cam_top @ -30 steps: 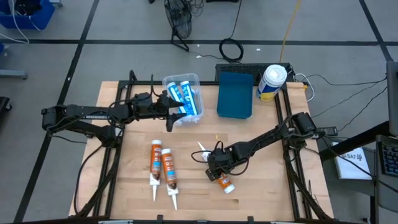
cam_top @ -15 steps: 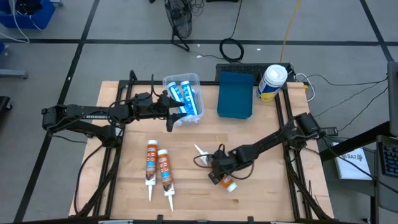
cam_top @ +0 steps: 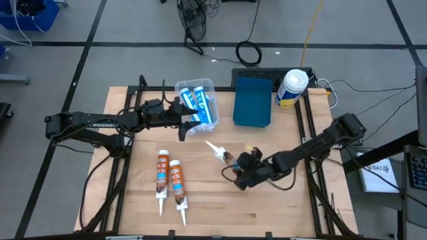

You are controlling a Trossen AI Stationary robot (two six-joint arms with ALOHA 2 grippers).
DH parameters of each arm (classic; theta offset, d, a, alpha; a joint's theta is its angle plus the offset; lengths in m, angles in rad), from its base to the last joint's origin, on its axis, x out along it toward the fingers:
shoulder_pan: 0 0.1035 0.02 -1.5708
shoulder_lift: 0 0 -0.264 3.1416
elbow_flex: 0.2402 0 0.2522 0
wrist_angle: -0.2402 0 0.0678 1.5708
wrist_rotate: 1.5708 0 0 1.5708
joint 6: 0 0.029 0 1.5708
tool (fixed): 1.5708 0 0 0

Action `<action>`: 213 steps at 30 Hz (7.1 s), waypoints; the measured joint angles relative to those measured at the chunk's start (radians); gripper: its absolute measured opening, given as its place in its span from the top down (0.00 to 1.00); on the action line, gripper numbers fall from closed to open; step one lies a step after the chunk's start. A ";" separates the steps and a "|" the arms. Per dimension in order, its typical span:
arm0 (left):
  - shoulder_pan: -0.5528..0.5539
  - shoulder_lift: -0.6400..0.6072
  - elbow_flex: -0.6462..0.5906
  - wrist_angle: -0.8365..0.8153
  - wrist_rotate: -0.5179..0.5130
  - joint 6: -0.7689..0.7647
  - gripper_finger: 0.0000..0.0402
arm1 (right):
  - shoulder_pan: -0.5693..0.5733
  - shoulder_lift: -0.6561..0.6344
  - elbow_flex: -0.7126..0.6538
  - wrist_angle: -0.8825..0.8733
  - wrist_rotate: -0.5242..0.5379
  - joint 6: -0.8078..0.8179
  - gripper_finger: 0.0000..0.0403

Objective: Pick & place silicon tubes, Sealant and Lysol wipes
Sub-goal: Put the right orange sealant into the blue bin

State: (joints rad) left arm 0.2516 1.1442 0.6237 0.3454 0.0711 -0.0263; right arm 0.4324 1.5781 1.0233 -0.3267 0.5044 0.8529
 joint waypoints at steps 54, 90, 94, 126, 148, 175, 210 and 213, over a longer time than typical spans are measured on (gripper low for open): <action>0.000 0.000 0.000 0.003 -0.002 0.000 0.44 | -0.708 -0.141 -0.698 1.358 0.201 -0.691 0.51; 0.000 0.000 0.000 0.003 -0.002 0.000 0.42 | -0.288 -0.148 -0.698 1.191 0.903 -0.729 0.52; 0.000 0.000 0.000 0.003 -0.002 0.000 0.43 | -0.280 -0.148 -0.698 1.191 0.894 -0.658 0.52; 0.000 0.000 0.000 0.003 -0.002 0.000 0.44 | -0.658 -0.148 -0.698 1.212 0.092 -0.218 0.51; 0.000 0.000 0.000 0.003 -0.002 0.000 0.46 | -0.653 -0.147 -0.699 1.067 0.067 -0.281 0.44; 0.000 0.000 0.000 0.003 -0.002 0.000 0.46 | -0.644 -0.149 -0.698 1.261 -0.003 -0.400 0.31; 0.000 0.000 0.000 0.003 -0.002 0.000 0.46 | -0.062 -0.281 -0.129 -0.625 -0.358 0.548 0.33; 0.000 0.000 0.000 0.003 -0.002 0.000 0.46 | -0.064 -0.267 -0.161 -0.578 -0.394 0.554 0.33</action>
State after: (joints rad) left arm 0.2518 1.1439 0.6237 0.3481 0.0692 -0.0264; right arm 0.3687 1.3114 0.8619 -0.9048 0.1106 1.4065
